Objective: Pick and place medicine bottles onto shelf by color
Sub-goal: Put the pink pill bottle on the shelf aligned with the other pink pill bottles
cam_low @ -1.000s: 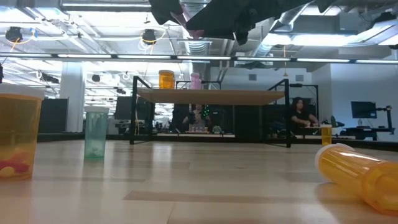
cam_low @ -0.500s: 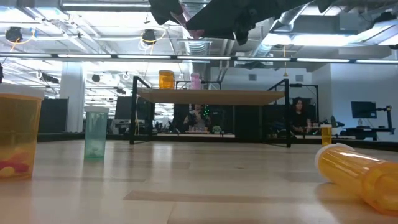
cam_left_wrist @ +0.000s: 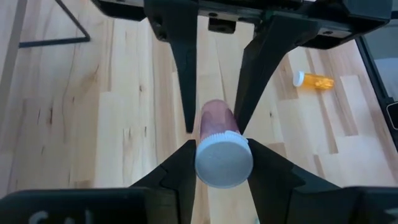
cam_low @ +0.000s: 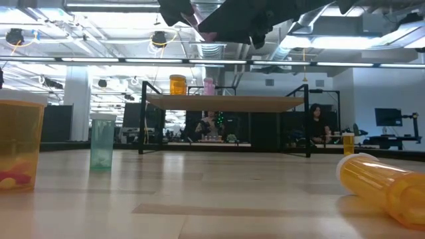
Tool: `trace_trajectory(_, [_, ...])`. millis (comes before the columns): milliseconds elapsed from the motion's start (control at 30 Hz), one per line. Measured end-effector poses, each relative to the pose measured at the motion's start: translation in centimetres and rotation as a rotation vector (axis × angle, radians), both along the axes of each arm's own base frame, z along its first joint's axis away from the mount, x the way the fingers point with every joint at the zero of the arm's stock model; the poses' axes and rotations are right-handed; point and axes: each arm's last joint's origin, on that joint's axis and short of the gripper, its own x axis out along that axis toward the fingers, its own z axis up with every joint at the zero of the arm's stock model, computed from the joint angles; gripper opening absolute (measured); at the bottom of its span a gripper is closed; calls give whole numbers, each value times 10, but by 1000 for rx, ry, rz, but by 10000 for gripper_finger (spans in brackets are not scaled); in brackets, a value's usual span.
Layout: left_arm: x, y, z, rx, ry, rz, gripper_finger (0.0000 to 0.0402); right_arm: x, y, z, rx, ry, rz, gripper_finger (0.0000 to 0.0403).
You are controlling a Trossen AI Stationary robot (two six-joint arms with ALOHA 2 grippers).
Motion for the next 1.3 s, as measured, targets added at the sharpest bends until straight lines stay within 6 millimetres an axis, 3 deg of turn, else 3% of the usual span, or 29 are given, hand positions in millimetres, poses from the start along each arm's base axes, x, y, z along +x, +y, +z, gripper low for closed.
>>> trace_trajectory(200, [-4,2,11,0,23,35,108,-1,-3,-6,-17,68,-9,205])
trace_trajectory(367, [-10,10,27,109,33,148,108,-6,-7,-8,-35,127,-39,224])
trace_trajectory(500, [-15,25,41,128,53,208,110,-14,-10,-4,-48,170,-97,228])
trace_trajectory(667, [-6,51,50,138,132,272,118,-23,-13,8,-10,164,-117,226])
trace_trajectory(1000, [34,110,44,185,301,265,120,-26,-10,-1,15,231,-132,227])
trace_trajectory(1300, [56,161,15,176,393,247,120,-32,-3,-7,35,297,-131,226])
